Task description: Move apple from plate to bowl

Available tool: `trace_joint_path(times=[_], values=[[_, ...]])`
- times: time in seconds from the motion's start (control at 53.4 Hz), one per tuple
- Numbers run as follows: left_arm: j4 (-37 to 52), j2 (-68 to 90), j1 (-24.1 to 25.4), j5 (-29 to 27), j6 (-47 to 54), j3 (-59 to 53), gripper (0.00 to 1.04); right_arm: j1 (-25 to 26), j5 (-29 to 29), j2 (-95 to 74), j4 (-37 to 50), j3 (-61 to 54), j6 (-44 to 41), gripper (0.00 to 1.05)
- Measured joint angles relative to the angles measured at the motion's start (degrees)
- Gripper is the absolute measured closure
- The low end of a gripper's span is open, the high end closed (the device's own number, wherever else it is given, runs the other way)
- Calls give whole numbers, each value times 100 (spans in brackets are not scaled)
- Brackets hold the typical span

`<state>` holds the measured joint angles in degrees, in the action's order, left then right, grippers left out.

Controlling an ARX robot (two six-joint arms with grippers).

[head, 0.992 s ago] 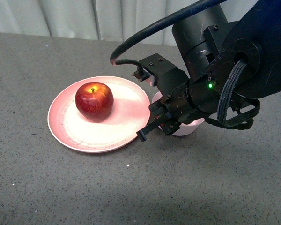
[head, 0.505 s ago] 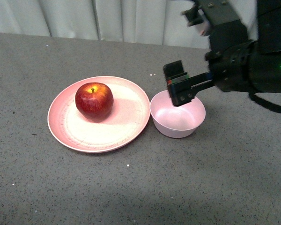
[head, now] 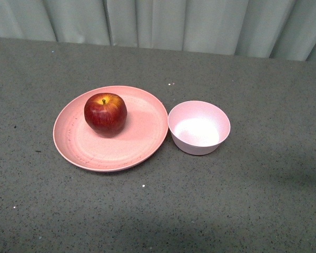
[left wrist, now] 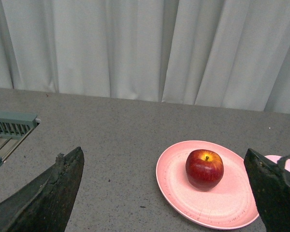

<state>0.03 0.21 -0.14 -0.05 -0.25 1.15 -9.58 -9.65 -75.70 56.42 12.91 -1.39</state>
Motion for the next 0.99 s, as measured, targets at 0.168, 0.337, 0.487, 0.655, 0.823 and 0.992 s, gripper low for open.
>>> trace_joint_path(times=[0.168,0.337,0.487,0.655,0.823,0.992], values=[[0,0,0,0,0,0,7,208,227,529,507,-476,42,46],[0,0,0,0,0,0,7,437,448,1519,-133,-868,66,84],[0,0,0,0,0,0,7,824,920,2192,-623,-1027,70,104],[0,0,0,0,0,0,7,944,953,3206,-1460,-1198,79,104],[0,0,0,0,0,0,7,944,955,4046,-2199,-1252,81,104],[0,0,0,0,0,0,7,944,955,4837,-2927,-1259,81,104]])
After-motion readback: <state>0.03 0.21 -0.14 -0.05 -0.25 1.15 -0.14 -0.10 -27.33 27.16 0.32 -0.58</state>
